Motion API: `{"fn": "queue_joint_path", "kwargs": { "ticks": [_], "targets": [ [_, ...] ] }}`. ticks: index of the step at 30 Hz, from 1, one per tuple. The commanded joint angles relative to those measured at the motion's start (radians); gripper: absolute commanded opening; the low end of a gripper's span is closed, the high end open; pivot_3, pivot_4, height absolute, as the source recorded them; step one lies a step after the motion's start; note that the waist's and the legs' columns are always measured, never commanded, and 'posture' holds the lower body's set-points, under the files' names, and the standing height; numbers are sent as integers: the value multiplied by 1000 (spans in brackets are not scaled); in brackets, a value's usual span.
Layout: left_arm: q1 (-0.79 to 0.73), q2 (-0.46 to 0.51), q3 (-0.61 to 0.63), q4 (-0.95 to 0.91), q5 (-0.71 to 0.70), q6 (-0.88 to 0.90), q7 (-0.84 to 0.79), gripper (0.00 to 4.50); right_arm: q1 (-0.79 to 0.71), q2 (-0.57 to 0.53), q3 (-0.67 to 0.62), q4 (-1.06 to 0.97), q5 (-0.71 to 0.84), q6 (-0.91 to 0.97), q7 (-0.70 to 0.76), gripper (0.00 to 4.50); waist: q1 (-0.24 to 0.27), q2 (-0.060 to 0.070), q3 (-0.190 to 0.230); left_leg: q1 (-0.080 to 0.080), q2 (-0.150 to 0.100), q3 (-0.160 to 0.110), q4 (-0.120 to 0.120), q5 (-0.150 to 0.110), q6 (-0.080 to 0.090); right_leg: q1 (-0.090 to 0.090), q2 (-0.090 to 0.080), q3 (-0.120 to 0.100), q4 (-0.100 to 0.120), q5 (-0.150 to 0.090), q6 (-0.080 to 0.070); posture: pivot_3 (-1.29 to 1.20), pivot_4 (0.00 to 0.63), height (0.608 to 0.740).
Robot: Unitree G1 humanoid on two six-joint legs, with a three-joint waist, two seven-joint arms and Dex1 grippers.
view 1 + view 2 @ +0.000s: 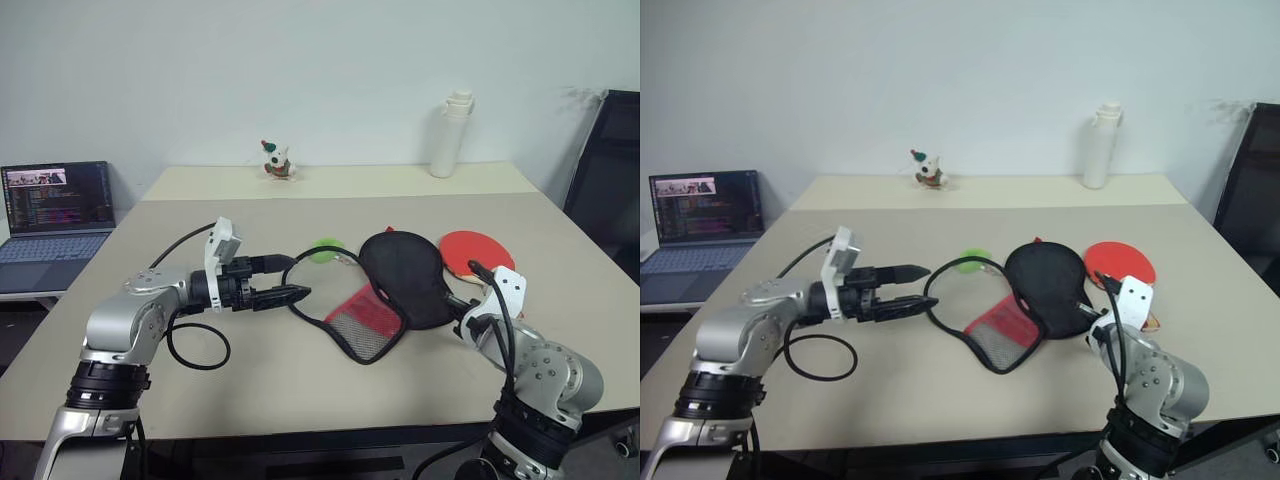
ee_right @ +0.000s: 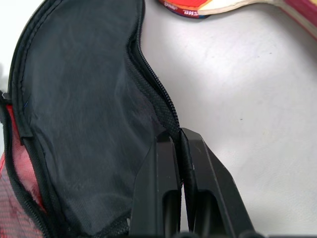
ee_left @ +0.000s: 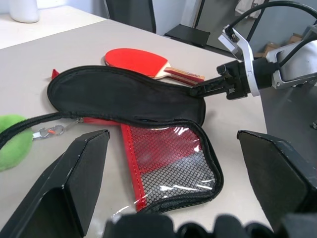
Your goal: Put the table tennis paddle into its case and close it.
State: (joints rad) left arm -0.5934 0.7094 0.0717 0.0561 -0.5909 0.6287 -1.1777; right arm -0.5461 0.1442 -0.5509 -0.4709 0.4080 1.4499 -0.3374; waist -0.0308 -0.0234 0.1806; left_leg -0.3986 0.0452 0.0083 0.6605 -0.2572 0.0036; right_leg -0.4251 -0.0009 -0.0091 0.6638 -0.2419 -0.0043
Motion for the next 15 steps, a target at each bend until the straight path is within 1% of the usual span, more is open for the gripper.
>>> {"fn": "queue_joint_path", "kwargs": {
  "ticks": [1,5,9,12,15],
  "targets": [
    [-27,38,31,-1,-12,3,-22,4500,-35,163,8,3,19,-8,-8,45,-1,0,0,0,0,0,0,0,0,0,0,0,0,0,0,0,150,740],
    [-23,50,34,9,-8,-3,-23,4500,-28,170,35,10,32,1,-1,45,-1,0,0,0,0,0,-1,0,0,0,0,0,0,0,0,0,150,740],
    [-10,48,38,1,-12,-4,-15,4500,-6,113,79,12,37,5,29,45,-1,0,0,0,0,0,0,0,0,0,0,0,0,0,0,0,150,740],
    [3,42,43,-7,-16,-4,-4,4500,11,78,100,-11,40,9,55,691,-1,0,0,0,0,0,-1,0,0,0,0,0,0,0,0,0,150,740],
    [28,38,55,-25,-23,3,12,4500,27,26,160,-46,58,18,113,1660,-1,0,0,0,0,0,-1,0,0,0,0,0,-1,0,0,0,150,740]
  ]
}}
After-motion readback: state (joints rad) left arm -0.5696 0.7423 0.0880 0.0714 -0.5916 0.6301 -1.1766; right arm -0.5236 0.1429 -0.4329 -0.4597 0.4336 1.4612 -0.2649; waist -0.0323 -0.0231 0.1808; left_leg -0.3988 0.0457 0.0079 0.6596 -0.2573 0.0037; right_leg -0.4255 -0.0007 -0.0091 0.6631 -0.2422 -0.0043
